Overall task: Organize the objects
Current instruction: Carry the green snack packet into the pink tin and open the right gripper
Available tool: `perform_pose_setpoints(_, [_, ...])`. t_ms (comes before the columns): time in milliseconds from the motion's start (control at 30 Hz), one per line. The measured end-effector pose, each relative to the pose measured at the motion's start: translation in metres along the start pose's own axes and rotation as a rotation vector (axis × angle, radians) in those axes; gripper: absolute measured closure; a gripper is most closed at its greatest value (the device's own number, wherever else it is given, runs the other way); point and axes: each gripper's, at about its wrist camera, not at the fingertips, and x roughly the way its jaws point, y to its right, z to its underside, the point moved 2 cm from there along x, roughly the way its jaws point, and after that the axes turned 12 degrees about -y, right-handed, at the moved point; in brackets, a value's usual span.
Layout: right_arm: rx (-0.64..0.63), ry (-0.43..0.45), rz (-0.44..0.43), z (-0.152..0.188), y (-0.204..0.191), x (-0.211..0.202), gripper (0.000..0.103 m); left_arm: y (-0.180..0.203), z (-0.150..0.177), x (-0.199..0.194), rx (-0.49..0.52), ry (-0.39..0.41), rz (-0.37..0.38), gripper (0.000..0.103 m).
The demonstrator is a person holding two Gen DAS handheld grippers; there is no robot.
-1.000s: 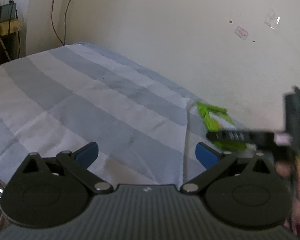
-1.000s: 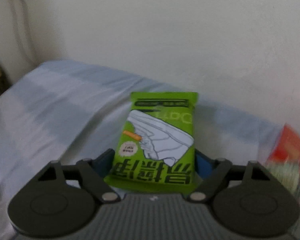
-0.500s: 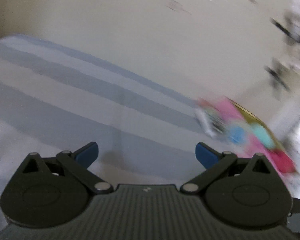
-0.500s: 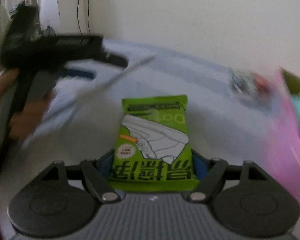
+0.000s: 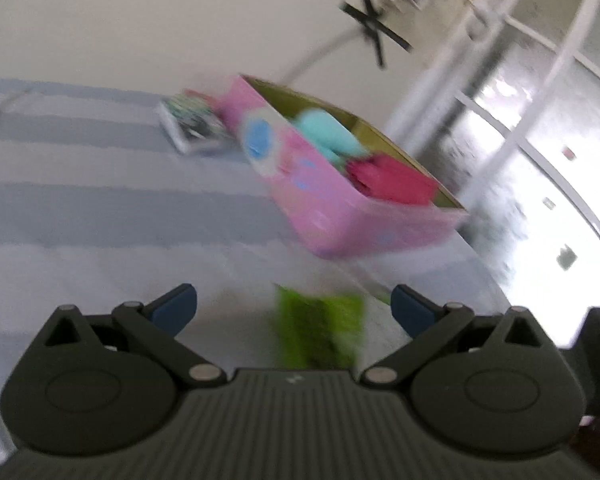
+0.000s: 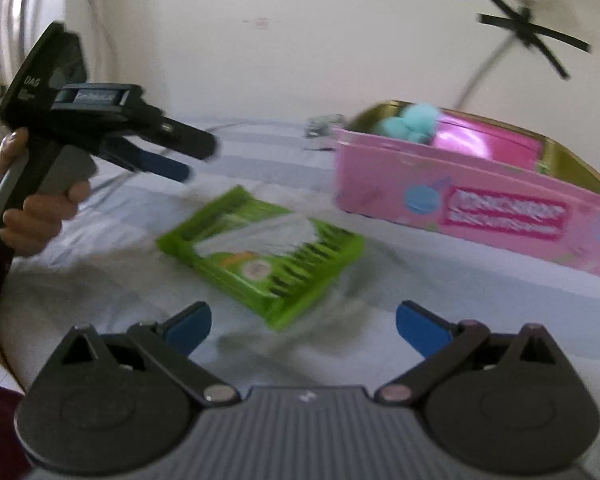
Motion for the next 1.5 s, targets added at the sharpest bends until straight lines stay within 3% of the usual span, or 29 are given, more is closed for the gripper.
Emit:
perform_pose_setpoints(100, [-0.047, -0.009, -0.043, -0.007, -0.01, 0.016, 0.009, 0.013, 0.008, 0.023, 0.015, -0.093, -0.046, 0.003])
perform_pose_setpoints(167, [-0.045, -0.035, -0.077, -0.011, -0.007, 0.025, 0.028, 0.027, 0.012, 0.03, 0.068, -0.078, -0.1, 0.009])
perform_pose_setpoints(200, [-0.046, -0.019, -0.077, -0.014, -0.007, 0.026, 0.034, 0.033, 0.012, 0.033, 0.084, -0.094, -0.094, 0.027])
perform_pose_setpoints(233, [-0.049, -0.013, -0.091, -0.017, -0.006, 0.026, 0.039, 0.04, 0.012, 0.035, 0.089, -0.116, -0.067, 0.027])
perform_pose_setpoints(267, [-0.041, -0.004, -0.11, -0.02, -0.004, 0.026, 0.041, 0.048, 0.009, 0.036, 0.094, -0.11, -0.098, 0.028])
perform_pose_setpoints(333, [-0.035, 0.041, -0.107, -0.024, 0.001, 0.018, 0.041, 0.065, -0.001, 0.036, 0.131, -0.082, -0.139, 0.028])
perform_pose_setpoints(500, [0.009, 0.217, -0.028, -0.034, 0.037, -0.022, 0.041, 0.106, -0.054, 0.033, 0.191, 0.015, -0.07, 0.028])
perform_pose_setpoints(767, [0.144, 0.333, 0.097, -0.061, 0.127, -0.038, 0.041, 0.166, -0.134, 0.1, 0.31, 0.077, -0.099, 0.028])
perform_pose_setpoints(900, [0.211, 0.33, 0.113, -0.081, 0.17, -0.017, 0.039, 0.17, -0.159, 0.138, 0.273, 0.119, -0.176, 0.021])
perform_pose_setpoints(1000, [0.238, 0.314, 0.206, -0.103, 0.196, 0.019, 0.025, 0.163, -0.173, 0.164, 0.239, 0.171, -0.335, 0.014])
perform_pose_setpoints(1067, [0.261, 0.306, 0.263, -0.109, 0.208, 0.038, 0.023, 0.158, -0.174, 0.167, 0.21, 0.187, -0.414, 0.014])
perform_pose_setpoints(1167, [0.309, 0.305, 0.224, -0.102, 0.218, 0.046, 0.021, 0.154, -0.164, 0.159, 0.215, 0.186, -0.439, 0.014])
perform_pose_setpoints(1267, [0.307, 0.319, 0.237, -0.093, 0.216, 0.039, 0.018, 0.159, -0.152, 0.148, 0.236, 0.193, -0.51, 0.014])
perform_pose_setpoints(1500, [0.373, 0.351, 0.226, -0.068, 0.198, 0.009, 0.016, 0.164, -0.123, 0.117, 0.258, 0.169, -0.577, 0.013])
